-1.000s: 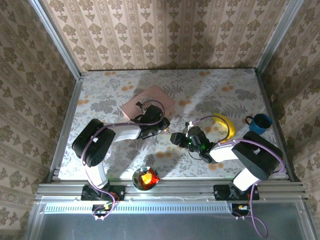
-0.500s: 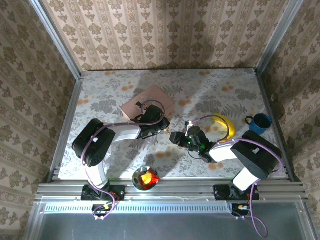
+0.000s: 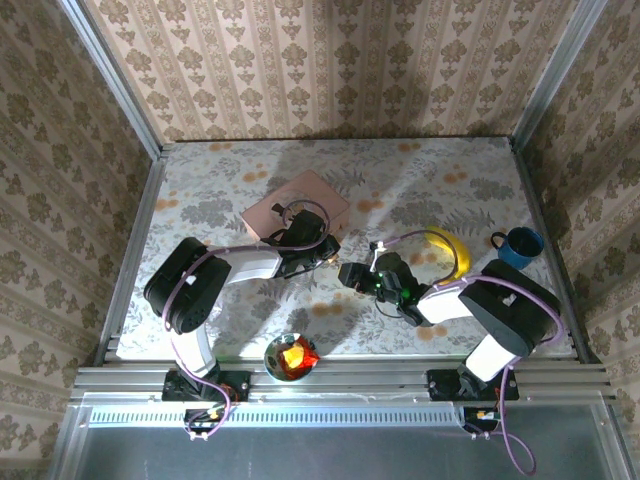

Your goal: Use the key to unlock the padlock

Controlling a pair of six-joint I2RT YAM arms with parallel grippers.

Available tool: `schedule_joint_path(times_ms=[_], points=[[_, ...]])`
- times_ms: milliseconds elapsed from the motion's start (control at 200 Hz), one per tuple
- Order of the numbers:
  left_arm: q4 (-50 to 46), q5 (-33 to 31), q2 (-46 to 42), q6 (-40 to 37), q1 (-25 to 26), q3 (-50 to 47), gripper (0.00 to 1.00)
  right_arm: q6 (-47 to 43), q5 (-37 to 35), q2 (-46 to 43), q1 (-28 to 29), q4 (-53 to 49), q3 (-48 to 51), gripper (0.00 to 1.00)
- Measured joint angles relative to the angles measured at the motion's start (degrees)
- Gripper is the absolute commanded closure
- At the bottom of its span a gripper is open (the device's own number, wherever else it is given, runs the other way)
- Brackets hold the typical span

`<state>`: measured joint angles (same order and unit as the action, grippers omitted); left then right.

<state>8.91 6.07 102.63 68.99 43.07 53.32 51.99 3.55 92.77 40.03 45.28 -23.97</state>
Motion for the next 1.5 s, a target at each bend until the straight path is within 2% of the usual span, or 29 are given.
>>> schedule_joint_path(times_ms=[140, 505, 815, 920, 1030, 1195, 1500], points=[[0.0, 0.02, 0.0, 0.0, 0.0, 0.0, 1.0, 0.52, 0.15, 2.23, 0.0, 1.33, -0.28, 0.57], [0.0, 0.09, 0.0, 0.0, 0.0, 0.0, 1.0, 0.72, 3.02, 8.74, -1.33, 7.04, -5.01, 0.61], [0.02, 0.11, 0.0, 0.0, 0.0, 0.0, 1.0, 2.36, 5.64, 11.58, -2.93, 11.28, -5.35, 0.8], [0.02, 0.13, 0.0, 0.0, -0.04, 0.0, 1.0, 2.45, 5.97, 11.58, -2.93, 11.65, -5.35, 0.82], [0.02, 0.2, 0.0, 0.0, -0.04, 0.0, 1.0, 2.8, 5.92, 11.58, -2.93, 11.82, -5.29, 0.75], [0.02, 0.2, 0.0, 0.0, -0.04, 0.0, 1.0, 2.93, 5.92, 11.58, -3.15, 12.04, -4.66, 0.75], [0.09, 0.2, 0.0, 0.0, -0.07, 0.0, 1.0, 3.54, 5.95, 11.13, -3.15, 12.66, -3.26, 0.87]])
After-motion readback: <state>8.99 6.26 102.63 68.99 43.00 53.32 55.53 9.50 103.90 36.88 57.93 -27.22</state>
